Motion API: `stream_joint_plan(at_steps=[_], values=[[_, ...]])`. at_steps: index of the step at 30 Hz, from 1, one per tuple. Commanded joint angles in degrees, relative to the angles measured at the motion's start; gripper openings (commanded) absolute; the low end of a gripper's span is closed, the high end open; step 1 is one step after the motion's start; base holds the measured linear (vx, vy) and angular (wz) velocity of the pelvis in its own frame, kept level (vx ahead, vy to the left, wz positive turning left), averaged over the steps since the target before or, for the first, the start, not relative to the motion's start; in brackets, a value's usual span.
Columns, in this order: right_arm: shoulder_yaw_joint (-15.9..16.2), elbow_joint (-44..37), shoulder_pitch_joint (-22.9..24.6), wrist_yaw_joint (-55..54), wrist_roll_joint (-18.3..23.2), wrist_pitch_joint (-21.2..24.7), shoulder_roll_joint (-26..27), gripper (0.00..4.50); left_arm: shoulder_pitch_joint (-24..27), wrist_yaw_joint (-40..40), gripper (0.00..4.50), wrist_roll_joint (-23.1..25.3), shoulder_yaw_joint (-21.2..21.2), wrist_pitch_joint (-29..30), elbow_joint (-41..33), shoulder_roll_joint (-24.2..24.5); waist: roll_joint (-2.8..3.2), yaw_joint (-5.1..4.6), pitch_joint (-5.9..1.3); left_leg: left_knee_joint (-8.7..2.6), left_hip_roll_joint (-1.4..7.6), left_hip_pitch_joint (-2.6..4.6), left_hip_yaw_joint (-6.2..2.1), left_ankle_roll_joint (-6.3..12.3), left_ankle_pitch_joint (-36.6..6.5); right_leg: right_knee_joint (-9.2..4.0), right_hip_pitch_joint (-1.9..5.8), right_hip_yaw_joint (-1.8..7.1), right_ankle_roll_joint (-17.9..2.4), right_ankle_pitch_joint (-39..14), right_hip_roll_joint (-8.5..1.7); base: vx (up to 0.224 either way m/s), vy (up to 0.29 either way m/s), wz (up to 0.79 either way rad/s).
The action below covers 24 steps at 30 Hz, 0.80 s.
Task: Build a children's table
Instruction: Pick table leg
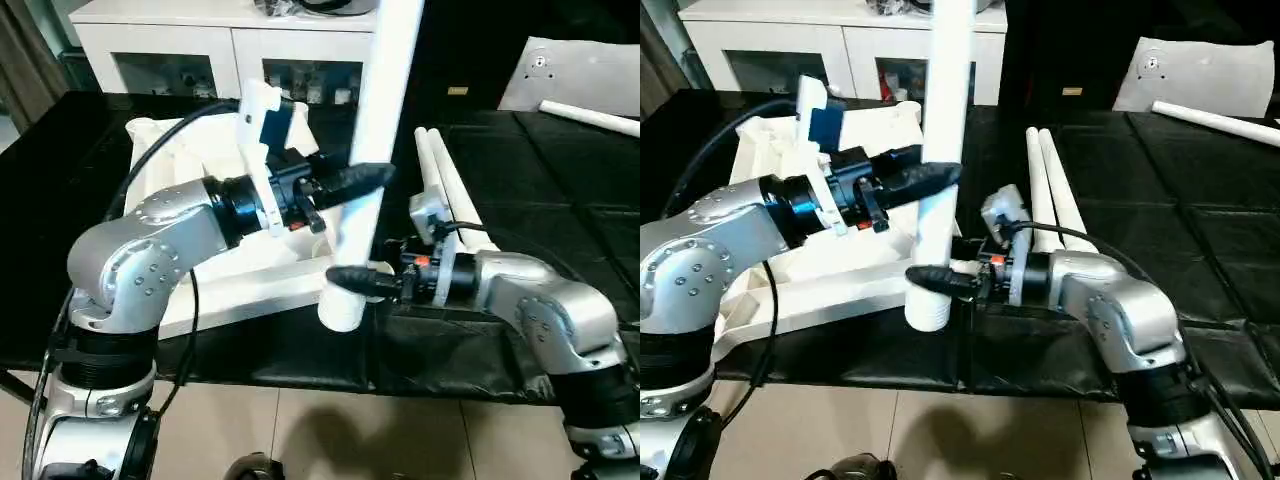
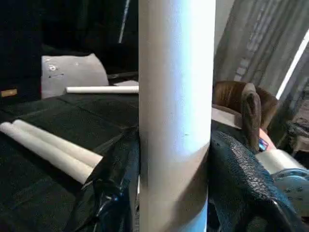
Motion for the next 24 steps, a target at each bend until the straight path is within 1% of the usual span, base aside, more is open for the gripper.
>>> stream_joint_plan(at_steps=[1,3,6,7,8,11,12,13,15,17,18,19,21,22,24], values=[[0.42,0.26,-0.93,0.58,-0.66,0.25,-0.39,3.28,-1.56,-0.89,1.77,0.08,-0.33,-0.85,0.11,0.41,-0.60,0.17,-4.01,-3.40,3.30,1.60,-1.56,0.32,-6.51,-4.51,2.15,2.92,-9.41,-8.88,-6.16,0.000,0.000,0.00],[0.70,0.52,-1.11,0.91,-0.70,0.24,-0.24,3.28,-1.76,-1.51,1.77,0.21,-0.63,-0.99,0.20,0.36,-0.49,0.20,-4.10,-3.38,3.30,1.63,-1.57,0.37,-6.20,-4.40,2.16,2.91,-9.49,-8.14,-6.13,0.000,0.000,0.00],[0.92,0.67,-1.22,1.06,-0.74,0.21,-0.11,3.28,-1.83,-1.90,1.77,0.42,-0.89,-1.13,0.28,0.38,-0.54,0.20,-4.09,-3.34,3.27,1.57,-1.55,0.54,-6.13,-4.41,2.22,2.90,-9.71,-7.85,-6.15,0.000,0.000,0.00],[1.00,0.77,-1.28,1.10,-0.76,0.18,-0.06,3.01,-1.87,-2.05,1.77,0.56,-1.02,-1.23,0.34,0.43,-0.54,0.16,-4.07,-3.36,3.28,1.53,-1.57,0.52,-6.14,-4.39,2.24,2.89,-9.74,-7.80,-6.12,0.000,0.000,0.00],[1.03,0.83,-1.33,1.15,-0.74,0.19,-0.03,2.95,-1.90,-2.17,1.77,0.61,-1.10,-1.25,0.38,0.47,-0.44,0.19,-4.08,-3.33,3.30,1.64,-1.56,0.45,-6.46,-4.44,2.17,2.88,-9.72,-8.12,-6.15,0.000,0.000,0.00],[1.25,1.29,-1.53,1.49,-0.72,0.13,0.09,2.89,-2.13,-3.11,1.77,0.60,-1.68,-1.32,0.42,0.78,-0.49,0.17,-4.08,-3.39,3.31,1.58,-1.60,0.44,-6.58,-4.43,2.22,2.89,-9.60,-8.42,-6.12,0.000,0.000,0.00],[1.29,1.32,-1.51,1.55,-0.75,0.10,0.09,2.72,-2.17,-3.16,1.77,0.57,-1.75,-1.32,0.40,0.76,-0.38,0.20,-4.10,-3.40,3.35,1.68,-1.61,0.35,-6.60,-4.40,2.14,2.87,-9.66,-8.36,-6.11,0.000,0.000,0.00],[1.31,1.37,-1.49,1.62,-0.85,0.06,0.13,2.50,-2.23,-3.20,1.77,0.58,-1.81,-1.36,0.43,0.72,-0.43,0.18,-4.08,-3.40,3.36,1.65,-1.58,0.37,-6.56,-4.40,2.16,2.89,-9.83,-8.01,-6.15,0.000,0.000,0.00],[1.37,1.56,-1.48,1.75,-1.11,-0.07,0.23,2.49,-2.39,-3.40,1.77,0.68,-1.97,-1.40,0.58,0.60,-0.39,0.24,-4.12,-3.36,3.36,1.65,-1.60,0.37,-6.55,-4.33,2.20,2.90,-9.93,-7.70,-6.15,0.000,0.000,0.00],[1.45,1.70,-1.45,1.80,-1.21,-0.21,0.25,2.23,-2.46,-3.62,1.77,0.84,-2.08,-1.37,0.62,0.48,-0.44,0.23,-4.11,-3.36,3.29,1.60,-1.57,0.46,-6.43,-4.34,2.21,2.88,-9.93,-7.44,-6.10,0.000,0.000,0.00],[1.46,1.75,-1.41,1.84,-1.27,-0.28,0.28,2.12,-2.48,-3.75,1.76,0.88,-2.16,-1.40,0.65,0.43,-0.34,0.26,-4.13,-3.33,3.28,1.59,-1.57,0.40,-6.45,-4.39,2.23,2.89,-10.00,-7.48,-6.18,0.000,0.000,0.00],[1.48,1.77,-1.34,1.86,-1.32,-0.35,0.31,2.08,-2.51,-3.76,1.76,0.92,-2.24,-1.42,0.67,0.37,-0.38,0.24,-4.14,-3.34,3.31,1.58,-1.60,0.40,-6.47,-4.35,2.25,2.87,-10.01,-7.43,-6.13,0.000,0.000,0.00],[1.55,1.82,-1.18,1.80,-1.43,-0.57,0.40,2.04,-2.61,-3.65,1.75,0.77,-2.34,-1.31,0.77,0.21,-0.09,0.26,-4.17,-3.34,3.37,1.66,-1.66,0.31,-6.54,-4.29,2.19,2.85,-10.18,-7.11,-6.16,0.000,0.000,0.00],[1.56,1.82,-1.16,1.79,-1.44,-0.59,0.41,2.00,-2.62,-3.63,1.75,0.75,-2.35,-1.29,0.78,0.19,-0.24,0.21,-4.16,-3.38,3.38,1.65,-1.66,0.23,-6.72,-4.28,2.24,2.85,-10.24,-6.98,-6.10,0.000,0.000,0.00],[1.54,1.76,-0.97,1.76,-1.55,-0.68,0.50,1.98,-2.63,-3.53,1.75,0.63,-2.36,-1.08,0.77,0.15,-0.22,0.24,-4.15,-3.39,3.37,1.64,-1.64,0.26,-6.80,-4.29,2.24,2.86,-10.40,-6.88,-6.15,0.000,0.000,0.00]])
